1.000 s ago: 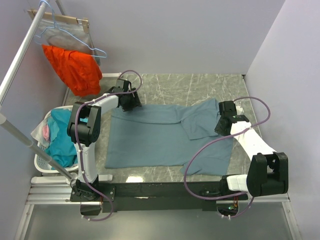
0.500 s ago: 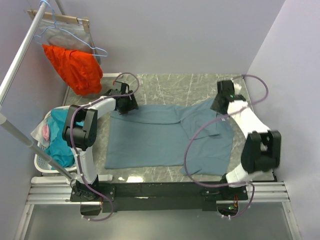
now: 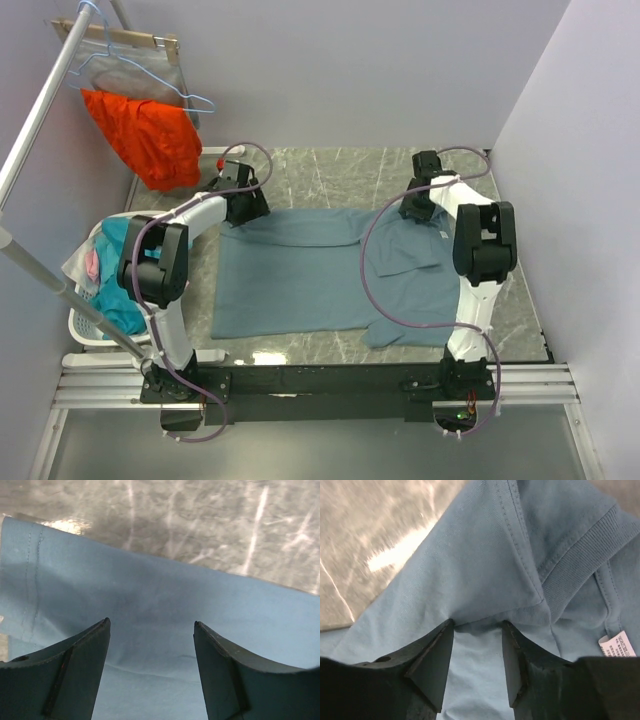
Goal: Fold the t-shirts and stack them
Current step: Fold the flattened tshirt in 1/3 of the way
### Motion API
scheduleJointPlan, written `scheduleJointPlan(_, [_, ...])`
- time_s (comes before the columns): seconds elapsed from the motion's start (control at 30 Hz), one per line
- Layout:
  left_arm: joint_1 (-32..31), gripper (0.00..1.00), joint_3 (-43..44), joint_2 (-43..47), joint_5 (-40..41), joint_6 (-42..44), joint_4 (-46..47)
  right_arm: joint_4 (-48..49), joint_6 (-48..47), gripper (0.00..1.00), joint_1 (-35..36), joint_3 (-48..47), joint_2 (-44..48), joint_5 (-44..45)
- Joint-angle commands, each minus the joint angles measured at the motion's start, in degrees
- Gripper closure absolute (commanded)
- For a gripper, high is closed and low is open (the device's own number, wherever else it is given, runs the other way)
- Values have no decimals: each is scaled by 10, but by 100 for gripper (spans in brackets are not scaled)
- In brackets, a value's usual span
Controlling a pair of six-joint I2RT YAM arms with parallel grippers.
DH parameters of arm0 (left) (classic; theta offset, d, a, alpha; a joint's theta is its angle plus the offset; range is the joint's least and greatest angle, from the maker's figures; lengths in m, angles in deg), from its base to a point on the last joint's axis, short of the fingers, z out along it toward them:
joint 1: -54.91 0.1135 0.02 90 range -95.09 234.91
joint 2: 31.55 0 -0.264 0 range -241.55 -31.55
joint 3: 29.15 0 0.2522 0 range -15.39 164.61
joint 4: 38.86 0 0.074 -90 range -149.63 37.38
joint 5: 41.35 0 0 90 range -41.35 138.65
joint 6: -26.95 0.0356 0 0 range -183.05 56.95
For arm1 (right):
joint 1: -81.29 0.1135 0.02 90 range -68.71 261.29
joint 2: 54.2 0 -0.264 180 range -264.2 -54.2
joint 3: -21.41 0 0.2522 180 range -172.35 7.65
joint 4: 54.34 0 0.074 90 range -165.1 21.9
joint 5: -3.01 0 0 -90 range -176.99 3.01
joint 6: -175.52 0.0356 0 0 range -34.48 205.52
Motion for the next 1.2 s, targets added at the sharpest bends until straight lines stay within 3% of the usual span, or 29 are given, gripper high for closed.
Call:
scheduleJointPlan(0.0, [12, 27, 7, -38, 32, -3, -23, -35, 11, 48, -7, -65, -41, -4])
scheduleJointPlan(0.23, [41, 27, 71, -117, 25, 10, -71, -105, 10, 43, -22, -179, -112, 1])
scheduleJointPlan(0.5, [60, 28, 242, -223, 10, 46, -127, -196, -8, 40, -29, -412, -228, -2])
scheduleJointPlan(0.6, [61, 29, 287, -239, 23, 58, -132, -175, -22, 39, -31, -426, -233, -9])
scheduleJointPlan(0.7, [61, 29, 284, -212, 4, 68, -95, -119, -31, 38, -31, -365, -177, 4])
scheduleJointPlan(0.73, [61, 30, 271, -197, -11, 71, -74, -91, -36, 38, -31, -329, -115, 7])
scheduleJointPlan(0.87, [51, 28, 153, -58, -39, 62, 54, 69, -41, 32, -31, -85, 79, 52])
scheduleJointPlan(0.93, [35, 27, 114, -9, -44, 59, 75, 75, -29, 28, -30, -34, 164, 76])
scheduleJointPlan(1.03, [8, 26, 40, 66, 15, 26, 51, 35, 12, 23, -30, 48, 244, 94])
scheduleJointPlan(1.17, [-12, 25, -93, 165, 45, -51, 28, 25, 60, 23, -26, 212, 332, 41])
